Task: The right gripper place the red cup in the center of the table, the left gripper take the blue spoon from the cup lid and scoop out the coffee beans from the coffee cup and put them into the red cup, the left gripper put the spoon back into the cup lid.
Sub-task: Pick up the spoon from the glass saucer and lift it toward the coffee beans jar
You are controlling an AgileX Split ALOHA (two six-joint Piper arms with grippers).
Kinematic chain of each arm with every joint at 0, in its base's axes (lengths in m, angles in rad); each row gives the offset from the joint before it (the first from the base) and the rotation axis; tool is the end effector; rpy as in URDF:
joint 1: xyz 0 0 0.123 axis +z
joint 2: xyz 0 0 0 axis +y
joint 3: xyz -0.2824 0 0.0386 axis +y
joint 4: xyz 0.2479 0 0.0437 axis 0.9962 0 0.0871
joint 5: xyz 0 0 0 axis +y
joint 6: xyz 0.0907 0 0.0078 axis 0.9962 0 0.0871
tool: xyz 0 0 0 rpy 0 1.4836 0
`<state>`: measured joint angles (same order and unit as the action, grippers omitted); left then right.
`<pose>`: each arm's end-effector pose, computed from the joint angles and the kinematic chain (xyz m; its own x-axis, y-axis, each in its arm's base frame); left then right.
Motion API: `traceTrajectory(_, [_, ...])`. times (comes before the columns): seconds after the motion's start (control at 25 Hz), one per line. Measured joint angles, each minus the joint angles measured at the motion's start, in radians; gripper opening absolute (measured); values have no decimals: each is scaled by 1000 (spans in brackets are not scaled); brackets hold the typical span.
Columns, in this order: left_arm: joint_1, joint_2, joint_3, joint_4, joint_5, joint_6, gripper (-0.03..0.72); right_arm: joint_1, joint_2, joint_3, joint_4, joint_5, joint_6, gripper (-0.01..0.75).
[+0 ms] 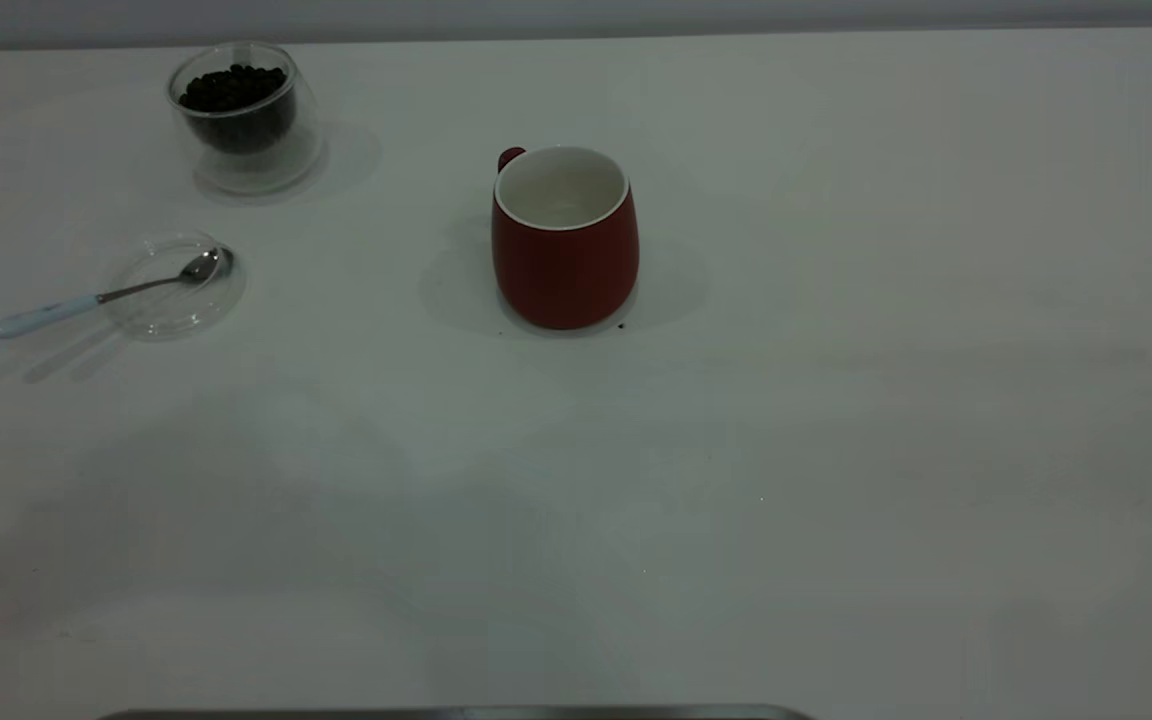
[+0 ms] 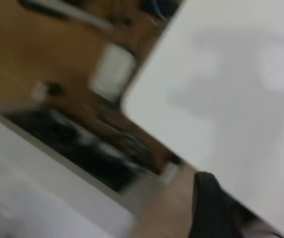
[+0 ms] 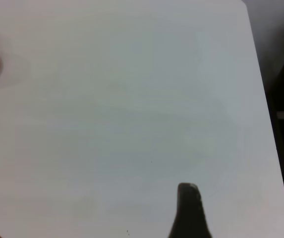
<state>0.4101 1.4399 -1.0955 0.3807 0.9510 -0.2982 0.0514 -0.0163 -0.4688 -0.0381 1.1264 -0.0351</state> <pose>0.2486 0.1381 0.2854 -0.8093 -0.4243 -0.4062 -0.5453 0.7997 0.2511 -0.0066 -0.0035 0.2633 -0.5234 -0.0784 -0.8485 -0.0491 0.9969 -0.0618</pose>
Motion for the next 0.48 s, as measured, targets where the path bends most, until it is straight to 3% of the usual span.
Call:
traceTrajectory(0.24, [105,280,-8,-369,-84,283,485,0,0,0,0,0,0,590])
traceTrajectory(0.48, [125,520,-10,-697,-130,606,485,0,0,0,0,0,0,590])
